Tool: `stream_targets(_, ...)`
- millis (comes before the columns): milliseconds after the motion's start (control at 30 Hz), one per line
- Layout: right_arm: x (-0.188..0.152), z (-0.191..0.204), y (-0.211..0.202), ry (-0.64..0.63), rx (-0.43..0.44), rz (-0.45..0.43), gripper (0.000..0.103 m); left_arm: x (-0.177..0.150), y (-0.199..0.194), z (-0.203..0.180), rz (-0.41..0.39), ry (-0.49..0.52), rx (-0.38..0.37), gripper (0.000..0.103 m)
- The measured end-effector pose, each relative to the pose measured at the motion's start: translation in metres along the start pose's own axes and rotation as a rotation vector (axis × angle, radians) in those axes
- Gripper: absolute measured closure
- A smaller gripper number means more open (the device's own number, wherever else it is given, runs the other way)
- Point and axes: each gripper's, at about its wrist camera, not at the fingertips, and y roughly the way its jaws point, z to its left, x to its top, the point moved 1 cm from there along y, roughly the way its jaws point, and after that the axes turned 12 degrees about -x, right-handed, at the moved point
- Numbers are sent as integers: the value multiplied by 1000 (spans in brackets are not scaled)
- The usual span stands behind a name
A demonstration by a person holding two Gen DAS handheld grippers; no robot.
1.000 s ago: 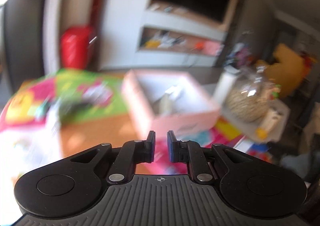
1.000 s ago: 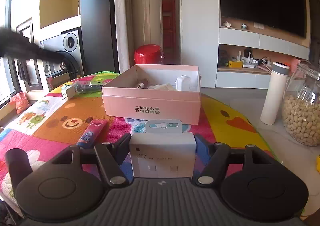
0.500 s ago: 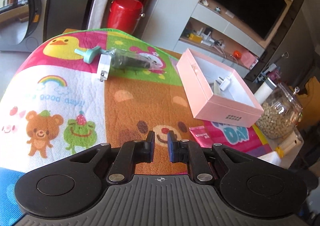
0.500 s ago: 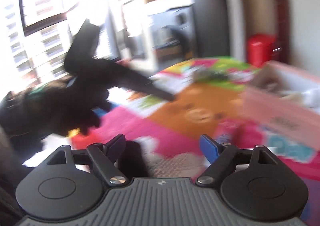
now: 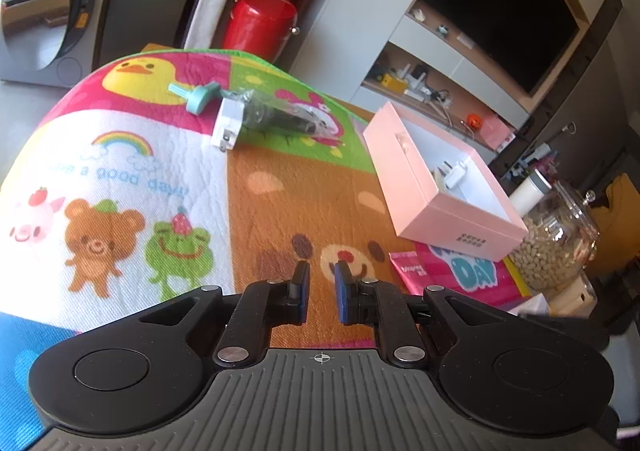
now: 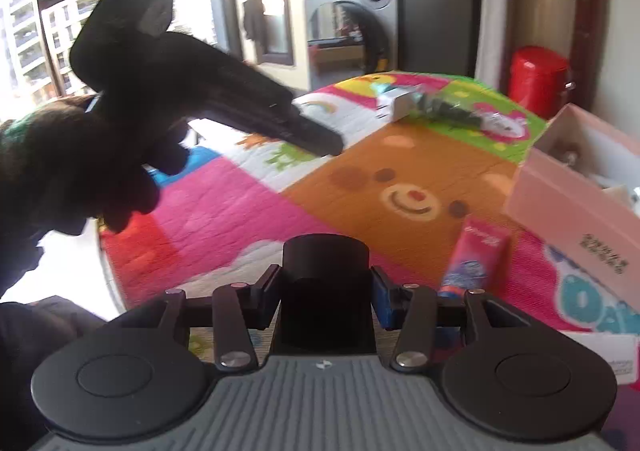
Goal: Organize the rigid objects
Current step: 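Carry the white package into the pink box with the right tool while the left drops the funnel in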
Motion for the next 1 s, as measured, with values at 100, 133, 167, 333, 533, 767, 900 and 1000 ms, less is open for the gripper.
stream_targets(100,2,-14,4,33,-105,-20,57,-5,1,-4,23,5,-30,88)
stream_targets(133,2,-19,4,51,-125,-27,57,-8,2,-7,36,10,-48,88)
stream_targets(167,2,-25,3,71,-135,-31,56,-10,2,-11,48,20,-66,88)
stream_targets(333,-1,-45,-39,122,-195,-158,31,-23,12,-35,120,85,-141,88)
stream_targets(533,-26,-72,-75,161,-374,-199,26,-33,40,-47,117,57,-166,87)
stream_targets(767,-60,-107,-56,367,-372,-102,26,-16,70,-57,98,57,-111,67)
stream_targets(900,-66,-119,-36,466,-319,-74,26,-8,71,-66,63,99,-97,67)
stream_targets(1000,-68,-120,-25,482,-311,-75,26,-8,77,-70,73,132,-68,67)
